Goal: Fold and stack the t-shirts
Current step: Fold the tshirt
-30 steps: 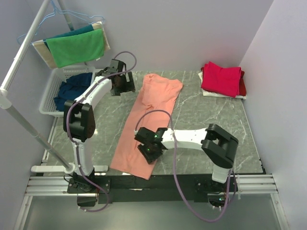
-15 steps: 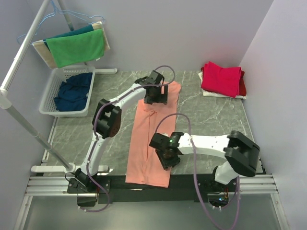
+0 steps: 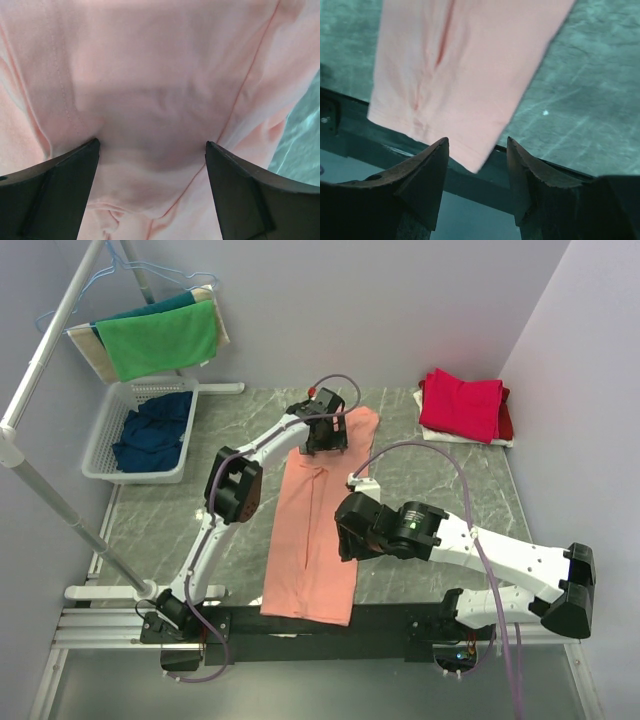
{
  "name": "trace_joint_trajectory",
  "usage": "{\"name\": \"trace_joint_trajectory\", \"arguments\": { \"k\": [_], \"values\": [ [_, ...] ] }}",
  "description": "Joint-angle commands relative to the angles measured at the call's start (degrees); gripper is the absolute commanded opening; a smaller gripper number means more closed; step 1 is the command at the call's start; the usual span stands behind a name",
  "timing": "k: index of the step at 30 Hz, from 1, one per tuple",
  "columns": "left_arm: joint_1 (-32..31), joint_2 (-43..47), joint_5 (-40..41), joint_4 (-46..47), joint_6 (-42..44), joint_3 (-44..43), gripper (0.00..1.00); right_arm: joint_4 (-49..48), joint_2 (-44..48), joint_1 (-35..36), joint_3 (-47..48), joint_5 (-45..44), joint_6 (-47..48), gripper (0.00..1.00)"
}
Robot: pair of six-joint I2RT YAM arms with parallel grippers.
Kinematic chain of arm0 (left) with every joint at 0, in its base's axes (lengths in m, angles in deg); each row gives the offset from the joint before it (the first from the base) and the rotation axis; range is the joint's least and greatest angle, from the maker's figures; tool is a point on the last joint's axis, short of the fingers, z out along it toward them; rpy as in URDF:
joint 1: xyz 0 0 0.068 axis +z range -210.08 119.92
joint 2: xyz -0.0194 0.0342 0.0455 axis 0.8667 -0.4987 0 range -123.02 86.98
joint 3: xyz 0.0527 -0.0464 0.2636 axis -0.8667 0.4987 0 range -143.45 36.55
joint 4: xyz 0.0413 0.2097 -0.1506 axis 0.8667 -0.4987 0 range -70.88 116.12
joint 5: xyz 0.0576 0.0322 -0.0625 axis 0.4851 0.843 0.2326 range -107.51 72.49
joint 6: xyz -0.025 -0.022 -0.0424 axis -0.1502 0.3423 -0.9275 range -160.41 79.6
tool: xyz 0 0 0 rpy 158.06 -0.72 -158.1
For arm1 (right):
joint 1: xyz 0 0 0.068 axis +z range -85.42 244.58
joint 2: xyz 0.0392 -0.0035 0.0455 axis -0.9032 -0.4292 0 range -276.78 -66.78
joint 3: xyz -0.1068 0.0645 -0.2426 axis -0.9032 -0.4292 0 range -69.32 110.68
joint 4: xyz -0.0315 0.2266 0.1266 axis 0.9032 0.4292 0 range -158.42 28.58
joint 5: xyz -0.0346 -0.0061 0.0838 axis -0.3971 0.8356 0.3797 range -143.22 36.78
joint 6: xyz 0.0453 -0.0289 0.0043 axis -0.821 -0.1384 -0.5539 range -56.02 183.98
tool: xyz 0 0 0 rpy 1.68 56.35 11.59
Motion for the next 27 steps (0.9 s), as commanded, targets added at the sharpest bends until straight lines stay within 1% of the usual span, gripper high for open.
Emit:
{"name": "trace_joint_trajectory", "arguments": {
  "k": [1, 5, 10, 14, 16, 19, 20, 21, 24, 25, 27],
  "values": [
    [0.2, -7.2, 4.6, 0.2, -3.8, -3.9, 0.93, 6.2, 2.0, -0.4, 2.6, -6.4, -3.1, 0.57],
    [2.0, -10.0, 6.4, 1.3, -6.4, -7.6, 0.91, 8.1, 4.2, -1.3, 3.3, -8.4, -3.7, 0.59],
    [5.4, -10.0, 9.4, 2.9, -11.1, -8.2, 0.90, 9.5, 6.0, -3.7, 3.5, -9.2, -4.1, 0.59],
    [8.9, -10.0, 10.5, 3.1, -13.1, -8.9, 0.89, 9.4, 6.7, -6.3, 3.2, -8.6, -3.1, 0.59],
    [10.0, -9.9, 9.6, 4.7, -13.3, -8.9, 0.89, 9.4, 6.7, -7.3, 3.0, -8.1, -2.3, 0.59],
    [11.2, -9.5, 6.6, 7.2, -12.2, -8.4, 0.89, 8.4, 6.3, -9.4, 2.6, -6.8, -0.7, 0.59],
    [11.6, -8.8, 6.0, 9.3, -11.7, -8.0, 0.90, 8.2, 6.1, -9.7, 2.5, -6.6, -0.5, 0.59],
    [11.7, -8.1, 3.6, 10.7, -10.0, -7.3, 0.91, 8.0, 6.0, -10.2, 2.5, -6.5, 0.0, 0.59],
    [11.8, -3.5, 0.7, 17.8, -6.2, -2.4, 0.93, 6.9, 4.9, -11.0, 2.4, -6.4, 0.7, 0.59],
    [11.8, -0.5, 0.6, 19.1, -5.4, 0.6, 0.93, 6.3, 4.8, -11.1, 2.2, -6.1, 0.9, 0.59],
    [11.8, 3.1, 1.3, 21.7, -3.8, 3.4, 0.95, 5.0, 4.5, -11.7, 1.8, -6.3, 0.8, 0.60]
  ]
}}
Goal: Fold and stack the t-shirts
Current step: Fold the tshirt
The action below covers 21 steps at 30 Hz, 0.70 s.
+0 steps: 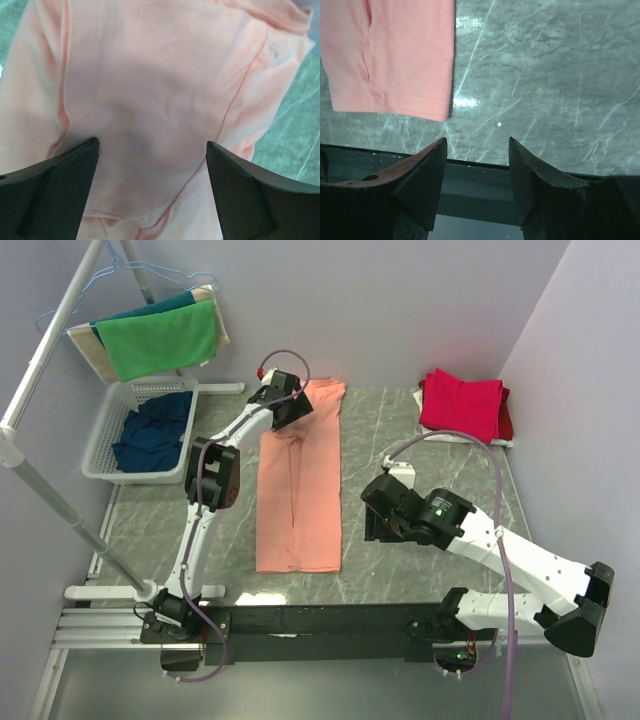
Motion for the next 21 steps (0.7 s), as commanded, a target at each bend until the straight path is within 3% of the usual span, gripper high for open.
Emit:
{"name": "trace_joint_trajectory", "arguments": {
  "k": [1, 10, 13, 21],
  "values": [
    [-0.5, 10.2, 0.0, 5.6, 5.9, 8.1, 0.96, -3.7, -0.7, -1.4, 0.3, -0.2, 1.3, 0.61],
    [-0.2, 33.0, 5.1, 1.6, 12.7, 27.4, 0.99, -15.7, -3.5, -5.3, -4.3, 0.9, 2.7, 0.76],
    [-0.3, 42.0, 1.6, 1.4, 13.6, 38.3, 1.00, -21.0, -7.6, -6.0, -5.4, 3.4, 4.9, 1.00],
    [-1.2, 66.5, -0.4, -2.1, 3.8, 66.9, 0.99, -28.2, -19.4, -6.3, -2.5, 7.9, 9.1, 1.00]
  ]
}}
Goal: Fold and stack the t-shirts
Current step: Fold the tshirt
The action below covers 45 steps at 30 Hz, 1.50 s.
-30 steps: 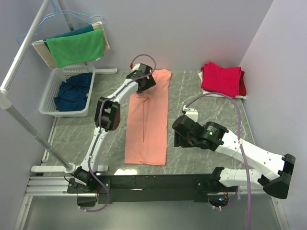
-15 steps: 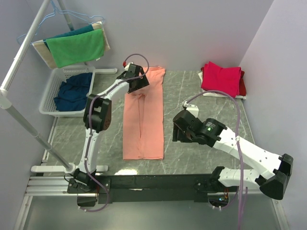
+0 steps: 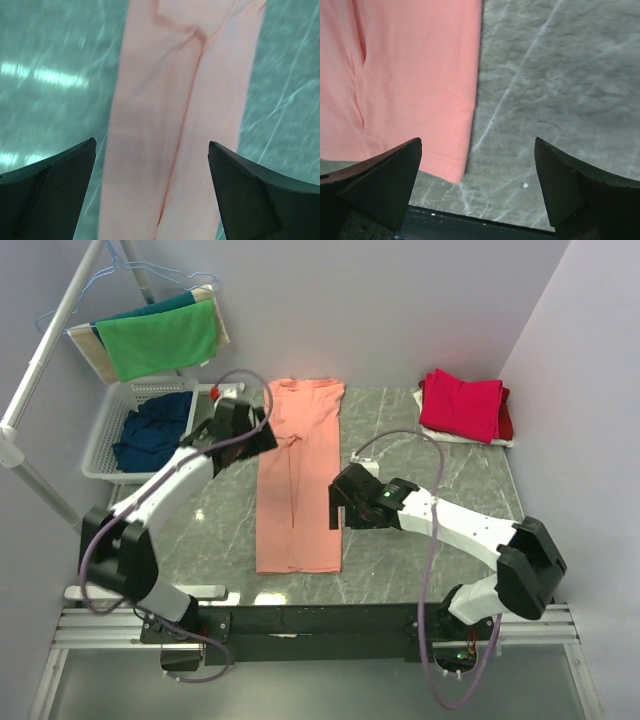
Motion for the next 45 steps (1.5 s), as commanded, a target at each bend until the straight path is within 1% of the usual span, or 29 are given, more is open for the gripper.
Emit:
{"name": "trace_joint_trajectory", "arguments": {
  "k": [1, 3, 5, 7, 8, 9, 10, 12, 13, 15, 16, 17, 19, 25, 30, 34, 40, 45],
  "values": [
    [-0.7, 10.1, -1.7, -4.6, -5.8, 11.3, 0.99, -6.6, -2.3, -0.2, 2.0, 3.1, 2.1, 0.99],
    [-1.4, 15.4, -1.5, -7.0, -8.5, 16.4, 0.98, -7.3, -2.3, -0.3, 1.1, 3.8, 0.8, 0.96],
    [-2.3, 18.3, -1.7, -8.9, -11.8, 19.7, 0.95, -7.9, -2.1, -0.3, -0.6, 5.8, -0.4, 0.88],
    [-2.8, 21.9, -2.9, -10.9, -14.0, 25.0, 0.91, -9.7, -2.1, -0.2, -3.2, 7.7, -1.1, 0.80],
    [-2.8, 22.7, -4.1, -10.9, -14.4, 26.8, 0.88, -10.3, -2.1, -0.2, -4.1, 9.5, -1.8, 0.78],
    [-2.8, 23.4, -4.6, -11.5, -14.8, 29.6, 0.86, -11.2, -2.1, -0.2, -5.0, 10.5, -2.1, 0.75],
    [-2.8, 23.4, -6.0, -11.6, -15.1, 30.7, 0.81, -12.7, -2.3, -0.2, -6.6, 11.6, -2.4, 0.72],
    [-2.9, 23.3, -7.8, -11.6, -15.0, 32.9, 0.76, -13.7, -2.8, 0.0, -7.9, 13.2, -3.3, 0.66],
    [-2.9, 23.4, -9.3, -10.7, -14.7, 33.5, 0.71, -14.1, -3.0, 0.1, -8.6, 13.2, -3.5, 0.62],
    [-3.1, 23.5, -12.1, -10.0, -14.5, 35.1, 0.69, -14.3, -3.1, 0.5, -9.2, 14.3, -3.6, 0.59],
    [-3.3, 23.6, -13.0, -9.1, -14.4, 35.5, 0.67, -14.9, -3.1, 0.6, -9.9, 14.5, -3.6, 0.55],
    [-3.4, 23.5, -14.9, -8.8, -13.9, 36.2, 0.66, -15.3, -3.1, 0.5, -10.3, 14.9, -3.5, 0.53],
    [-3.8, 22.9, -15.9, -8.2, -13.7, 37.8, 0.64, -15.9, -3.1, 0.6, -11.0, 15.7, -3.4, 0.50],
    [-4.2, 21.7, -21.7, -5.1, -13.7, 41.2, 0.63, -14.0, -3.5, 0.8, -11.5, 17.3, -2.9, 0.46],
    [-4.8, 20.1, -21.1, -7.0, -13.7, 40.8, 0.63, -11.3, -3.1, 1.8, -11.9, 18.3, -2.0, 0.47],
    [-5.4, 17.8, -22.5, -6.2, -14.2, 41.3, 0.62, -11.9, -3.7, 2.2, -13.2, 20.0, -0.9, 0.49],
    [-6.4, 15.9, -20.9, -7.3, -14.9, 40.7, 0.61, -12.9, -5.9, 2.3, -13.2, 22.7, 0.0, 0.50],
    [-7.6, 14.1, -19.4, -8.0, -15.9, 40.7, 0.59, -13.8, -7.5, 2.3, -13.0, 24.9, 0.8, 0.50]
  ]
}}
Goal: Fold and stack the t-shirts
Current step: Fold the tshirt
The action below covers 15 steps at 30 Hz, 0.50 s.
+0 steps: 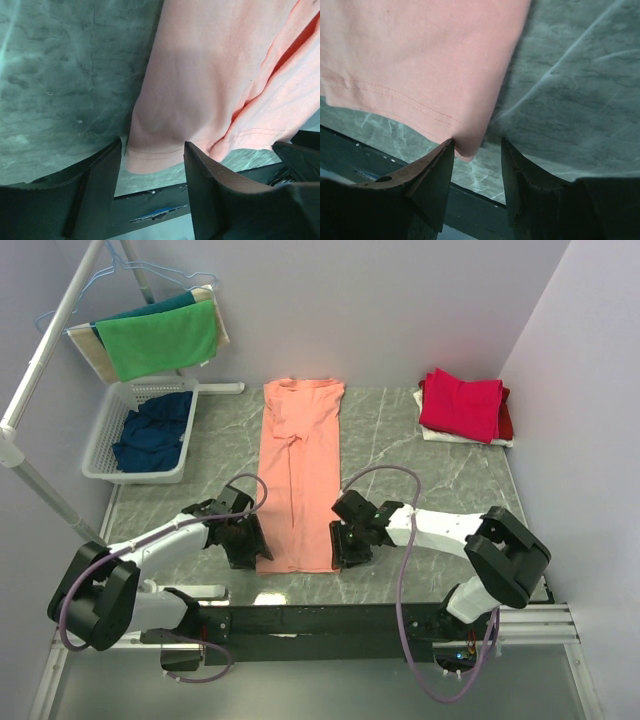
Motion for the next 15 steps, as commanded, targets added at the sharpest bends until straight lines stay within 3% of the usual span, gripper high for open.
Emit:
{"name": "trace_joint_trajectory", "arguments": {
  "k": [1, 11, 15],
  "values": [
    [-1.5, -2.6, 2.7, -0.8, -0.9, 1.0, 0.58, -1.6, -1.7, 0.4, 0.1, 2.4, 1.7, 0.50],
    [-3.0, -4.4, 3.2, -1.5, -1.4, 1.2, 0.42, -2.3, -4.8, 0.4, 0.9, 5.1, 3.0, 0.45],
    [-3.3, -4.8, 3.1, -1.0, -1.6, 1.5, 0.22, -2.3, -5.3, 0.4, 0.8, 6.0, 3.1, 0.35]
  ]
}}
